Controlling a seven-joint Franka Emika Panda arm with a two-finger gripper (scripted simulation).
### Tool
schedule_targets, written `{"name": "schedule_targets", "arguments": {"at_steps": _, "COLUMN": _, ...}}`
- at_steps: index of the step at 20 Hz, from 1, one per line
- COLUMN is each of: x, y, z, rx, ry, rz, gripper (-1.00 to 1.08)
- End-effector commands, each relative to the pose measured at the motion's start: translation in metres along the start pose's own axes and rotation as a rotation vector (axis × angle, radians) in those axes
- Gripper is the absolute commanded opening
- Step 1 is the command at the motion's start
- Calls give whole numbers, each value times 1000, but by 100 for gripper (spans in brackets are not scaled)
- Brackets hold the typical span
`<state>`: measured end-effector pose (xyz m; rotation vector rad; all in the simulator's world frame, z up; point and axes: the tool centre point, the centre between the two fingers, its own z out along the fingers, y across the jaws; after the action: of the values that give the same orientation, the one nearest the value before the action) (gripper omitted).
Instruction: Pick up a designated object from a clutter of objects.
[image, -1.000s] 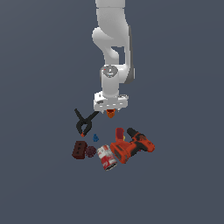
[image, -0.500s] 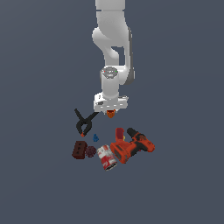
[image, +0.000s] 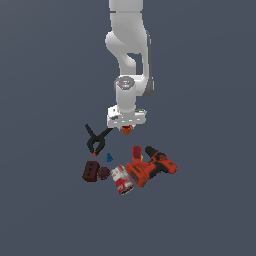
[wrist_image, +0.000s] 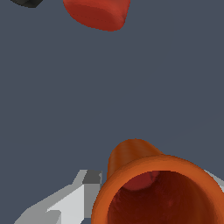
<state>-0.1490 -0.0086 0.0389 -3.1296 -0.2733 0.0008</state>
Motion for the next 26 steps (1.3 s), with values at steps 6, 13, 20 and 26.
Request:
{"name": "schedule_targets", "arguments": {"at_steps": 6, "x": 3, "y": 6, "z": -15, "rx": 0, "ry": 1, "rz": 0, "gripper": -100}}
{"name": "schedule_targets", "arguments": {"at_steps": 13, "x": 9, "y": 20, "z": -49, "rx": 0, "ry": 1, "rz": 0, "gripper": -100}}
{"name": "schedule_targets", "arguments": {"at_steps": 20, "x": 18, "y": 40, "z": -101, "rx": 1, "ry": 1, "rz": 0, "gripper": -100}}
{"name": "schedule_targets", "arguments": {"at_steps": 26, "x": 27, "y": 59, "z": -149, "rx": 1, "ry": 1, "rz": 0, "gripper": -100}}
